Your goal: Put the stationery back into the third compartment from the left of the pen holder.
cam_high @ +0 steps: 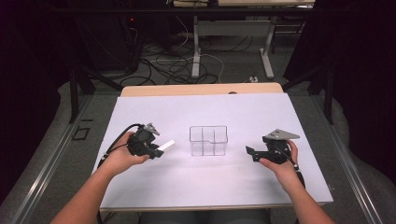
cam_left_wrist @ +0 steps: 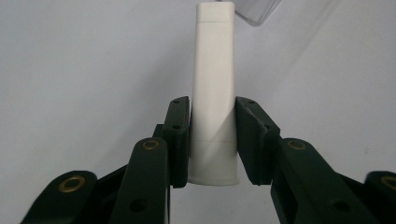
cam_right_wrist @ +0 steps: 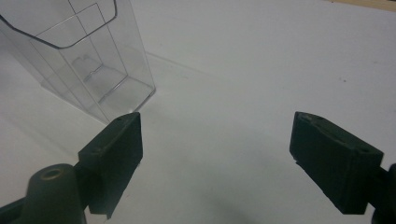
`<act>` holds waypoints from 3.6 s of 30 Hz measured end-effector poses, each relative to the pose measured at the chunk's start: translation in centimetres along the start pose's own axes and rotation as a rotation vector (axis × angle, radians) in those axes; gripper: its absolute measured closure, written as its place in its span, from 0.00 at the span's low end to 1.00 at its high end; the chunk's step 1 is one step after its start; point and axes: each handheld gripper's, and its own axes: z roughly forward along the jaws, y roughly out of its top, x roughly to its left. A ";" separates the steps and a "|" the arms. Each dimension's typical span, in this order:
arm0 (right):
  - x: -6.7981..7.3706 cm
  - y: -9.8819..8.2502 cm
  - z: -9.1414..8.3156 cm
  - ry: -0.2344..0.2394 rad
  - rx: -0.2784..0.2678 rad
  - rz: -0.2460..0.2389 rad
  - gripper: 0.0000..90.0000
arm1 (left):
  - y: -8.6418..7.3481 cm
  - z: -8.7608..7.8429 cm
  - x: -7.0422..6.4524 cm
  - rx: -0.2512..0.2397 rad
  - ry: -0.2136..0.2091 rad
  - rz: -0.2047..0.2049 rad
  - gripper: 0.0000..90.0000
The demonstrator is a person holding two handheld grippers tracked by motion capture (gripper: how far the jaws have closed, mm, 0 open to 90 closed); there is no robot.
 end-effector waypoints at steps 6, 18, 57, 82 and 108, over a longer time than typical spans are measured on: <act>0.3 0.1 0.0 0.001 -0.002 -0.024 0.19 | 0.6 -0.1 -0.9 0.007 -0.029 0.005 0.75; 1.2 0.6 -0.2 -0.001 -0.007 -0.122 0.19 | 1.6 0.2 -2.2 0.002 -0.073 0.017 0.75; 12.3 3.4 -1.9 0.059 -0.088 -1.061 0.32 | 5.3 2.3 -5.7 0.048 -0.201 0.012 0.75; 16.6 2.4 1.8 0.019 -0.040 -1.428 0.52 | 8.3 2.4 -7.8 0.053 -0.280 -0.009 0.75; 17.3 2.7 2.6 -0.040 -0.030 -1.563 0.77 | 9.6 2.5 -8.4 0.062 -0.319 -0.010 0.75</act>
